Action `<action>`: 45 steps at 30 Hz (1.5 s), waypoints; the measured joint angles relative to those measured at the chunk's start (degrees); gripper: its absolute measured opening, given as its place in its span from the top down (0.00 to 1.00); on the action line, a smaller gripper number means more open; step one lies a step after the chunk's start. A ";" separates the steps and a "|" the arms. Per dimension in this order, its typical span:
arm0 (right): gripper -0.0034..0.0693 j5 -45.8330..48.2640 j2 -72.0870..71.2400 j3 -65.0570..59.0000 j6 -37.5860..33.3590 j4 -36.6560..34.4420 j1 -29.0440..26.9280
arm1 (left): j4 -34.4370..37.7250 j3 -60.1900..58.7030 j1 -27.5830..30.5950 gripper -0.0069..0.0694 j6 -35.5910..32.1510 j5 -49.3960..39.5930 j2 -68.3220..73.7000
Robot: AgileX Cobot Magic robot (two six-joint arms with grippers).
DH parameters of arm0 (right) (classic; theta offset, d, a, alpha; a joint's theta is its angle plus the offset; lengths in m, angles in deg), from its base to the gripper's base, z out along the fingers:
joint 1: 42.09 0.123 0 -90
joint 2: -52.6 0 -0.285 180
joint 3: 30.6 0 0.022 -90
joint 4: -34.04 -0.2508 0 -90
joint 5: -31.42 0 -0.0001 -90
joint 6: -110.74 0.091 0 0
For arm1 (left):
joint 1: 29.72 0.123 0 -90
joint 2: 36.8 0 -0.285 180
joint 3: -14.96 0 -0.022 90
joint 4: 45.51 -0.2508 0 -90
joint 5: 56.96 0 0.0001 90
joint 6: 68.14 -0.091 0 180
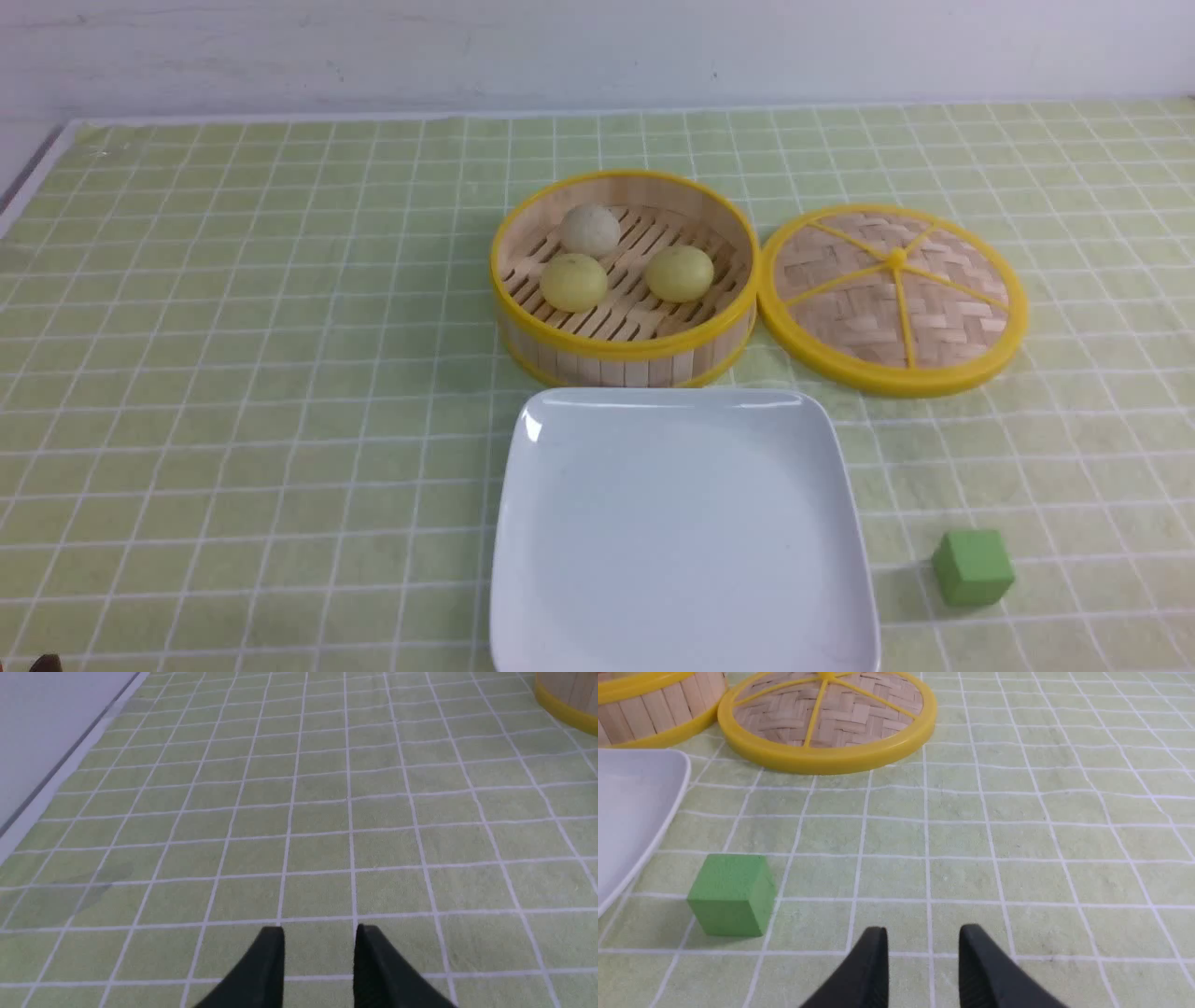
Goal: Put the steamed buns into the plate on the green tablecloth.
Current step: 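Reach toward a bun in the bamboo steamer with the right gripper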
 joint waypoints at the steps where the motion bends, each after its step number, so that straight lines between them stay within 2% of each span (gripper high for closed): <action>1: 0.62 0.00 0.00 0.00 0.00 0.00 0.00 | 0.00 0.00 0.00 0.59 0.00 0.00 0.00; 38: 0.62 -0.15 0.00 0.00 -0.11 0.56 0.00 | 0.25 0.00 0.00 0.59 0.32 0.00 0.00; 40: 0.62 -0.38 0.00 0.00 0.97 -0.40 0.00 | 4.25 0.00 0.00 0.59 3.48 0.52 0.00; 42: 0.62 -0.88 0.00 -0.06 5.66 -6.02 0.00 | 13.47 -0.02 0.00 0.59 10.65 1.23 0.00; 45: 0.62 -1.03 0.00 -0.23 15.21 -18.36 0.00 | 26.58 -0.12 0.00 0.59 21.60 1.71 0.00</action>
